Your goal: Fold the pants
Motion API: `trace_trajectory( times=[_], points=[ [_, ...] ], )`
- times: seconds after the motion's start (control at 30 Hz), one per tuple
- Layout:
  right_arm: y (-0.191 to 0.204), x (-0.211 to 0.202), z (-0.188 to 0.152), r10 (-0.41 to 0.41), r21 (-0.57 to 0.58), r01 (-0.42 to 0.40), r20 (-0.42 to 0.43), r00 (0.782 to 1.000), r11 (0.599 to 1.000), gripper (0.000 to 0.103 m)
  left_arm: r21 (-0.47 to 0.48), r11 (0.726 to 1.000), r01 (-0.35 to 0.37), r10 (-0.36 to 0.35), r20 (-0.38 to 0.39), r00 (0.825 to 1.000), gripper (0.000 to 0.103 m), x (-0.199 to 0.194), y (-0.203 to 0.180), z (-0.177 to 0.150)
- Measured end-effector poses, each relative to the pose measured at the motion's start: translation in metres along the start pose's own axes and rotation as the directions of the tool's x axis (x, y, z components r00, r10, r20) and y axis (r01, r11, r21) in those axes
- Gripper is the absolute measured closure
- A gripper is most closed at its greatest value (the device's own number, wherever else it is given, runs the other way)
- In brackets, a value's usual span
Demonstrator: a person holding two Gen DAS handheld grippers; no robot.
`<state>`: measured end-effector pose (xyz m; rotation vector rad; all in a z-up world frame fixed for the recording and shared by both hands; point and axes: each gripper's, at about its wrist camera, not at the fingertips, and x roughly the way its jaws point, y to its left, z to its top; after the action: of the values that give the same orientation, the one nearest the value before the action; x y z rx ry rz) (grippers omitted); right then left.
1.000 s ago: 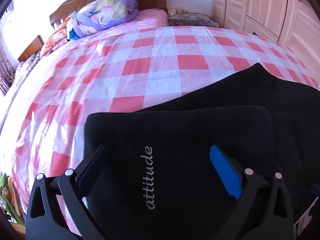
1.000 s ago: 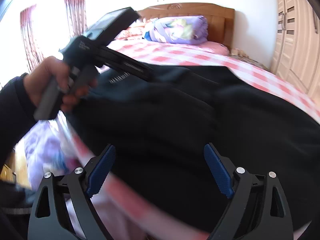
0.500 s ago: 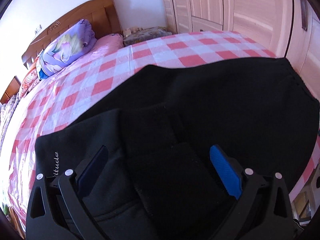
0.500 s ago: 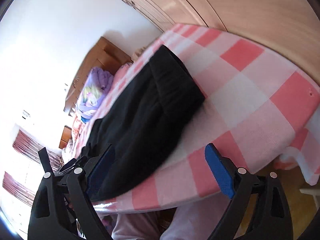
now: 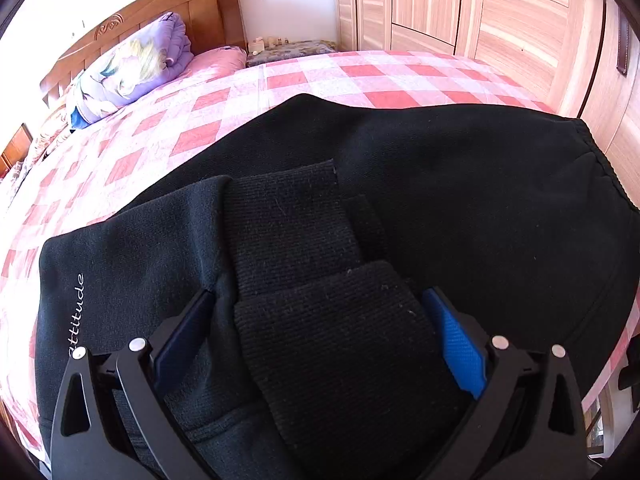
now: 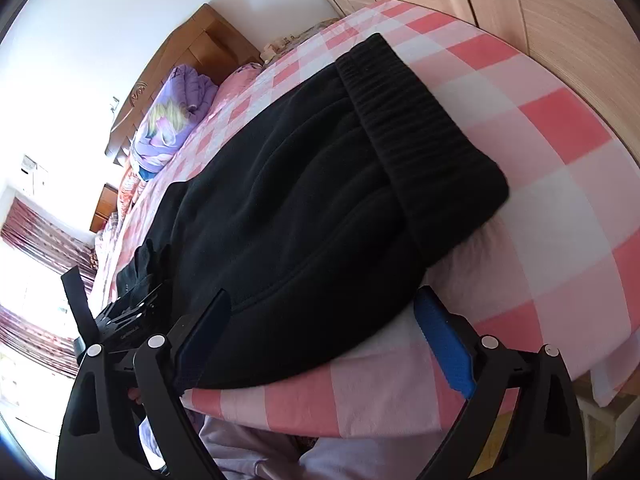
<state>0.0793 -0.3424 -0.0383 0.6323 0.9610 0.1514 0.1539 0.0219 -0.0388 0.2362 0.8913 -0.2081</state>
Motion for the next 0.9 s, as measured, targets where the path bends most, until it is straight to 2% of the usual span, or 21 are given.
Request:
trace_trajectory(
  times=[0.1,0.13,0.17,0.23,0.37,0.43,0.5,0.53,0.6,0.63,0.67,0.7,0.77,0.8,0.9],
  points=[
    [-0.003,0.005,0.003,0.000,0.050,-0.001,0.030,1.000,0.999,0.013,0.001,1.000,0.001,-0.001,0.004,1.000,0.001,0.000,0.000,0.000],
    [-0.005,0.005,0.004,-0.003,0.074,-0.001,0.051,0.999,0.997,0.021,0.002,1.000,0.002,-0.002,0.003,1.000,0.001,0.000,0.000,0.000],
    [-0.008,0.004,0.002,-0.013,0.099,0.005,0.078,0.997,0.995,0.035,0.003,1.000,0.003,-0.003,0.002,1.000,0.001,0.000,0.000,0.000],
    [-0.017,0.002,-0.001,-0.022,0.139,0.005,0.121,0.992,0.990,0.054,0.007,1.000,0.005,-0.005,-0.005,1.000,0.001,-0.001,0.000,0.001],
    [-0.036,0.002,-0.013,0.077,0.197,-0.118,0.205,0.976,0.973,0.070,0.005,1.000,0.018,-0.018,-0.075,0.997,0.002,-0.003,0.001,0.011],
    [-0.040,-0.001,-0.020,0.115,0.201,-0.170,0.258,0.959,0.965,0.074,-0.025,0.998,0.054,-0.056,-0.089,0.994,0.002,-0.012,0.001,0.019],
    [-0.036,-0.005,-0.024,0.121,0.176,-0.180,0.306,0.944,0.968,0.076,-0.038,0.998,0.052,-0.055,-0.080,0.995,0.002,-0.021,0.000,0.029],
    [-0.033,-0.008,-0.025,0.113,0.153,-0.170,0.325,0.939,0.973,0.077,-0.035,0.998,0.047,-0.050,-0.081,0.995,0.002,-0.024,-0.003,0.035],
    [-0.020,-0.014,-0.027,0.095,0.088,-0.137,0.370,0.924,0.987,0.078,-0.010,0.989,0.150,-0.150,-0.075,0.986,0.002,-0.031,-0.014,0.050],
    [-0.013,-0.018,-0.027,0.082,0.052,-0.110,0.389,0.917,0.992,0.079,0.011,0.989,0.150,-0.148,-0.080,0.986,0.002,-0.035,-0.022,0.058],
    [-0.007,-0.022,-0.028,0.069,0.018,-0.083,0.407,0.911,0.996,0.079,0.048,0.992,0.113,-0.110,-0.060,0.992,0.002,-0.043,-0.032,0.066],
    [0.002,-0.026,-0.029,0.057,-0.019,-0.054,0.426,0.903,0.998,0.079,0.081,0.991,0.103,-0.102,-0.018,0.995,0.002,-0.056,-0.043,0.077],
    [0.019,-0.031,-0.033,0.018,-0.095,0.028,0.456,0.890,0.995,0.080,0.100,0.970,0.221,-0.220,-0.019,0.975,0.002,-0.071,-0.063,0.098],
    [0.034,-0.030,-0.035,-0.015,-0.152,0.098,0.471,0.882,0.984,0.080,0.110,0.951,0.291,-0.287,-0.050,0.957,0.002,-0.074,-0.075,0.110],
    [0.065,-0.025,-0.040,-0.072,-0.254,0.232,0.513,0.855,0.939,0.082,0.176,0.890,0.420,-0.394,-0.166,0.904,0.002,-0.074,-0.121,0.150]
  ],
)
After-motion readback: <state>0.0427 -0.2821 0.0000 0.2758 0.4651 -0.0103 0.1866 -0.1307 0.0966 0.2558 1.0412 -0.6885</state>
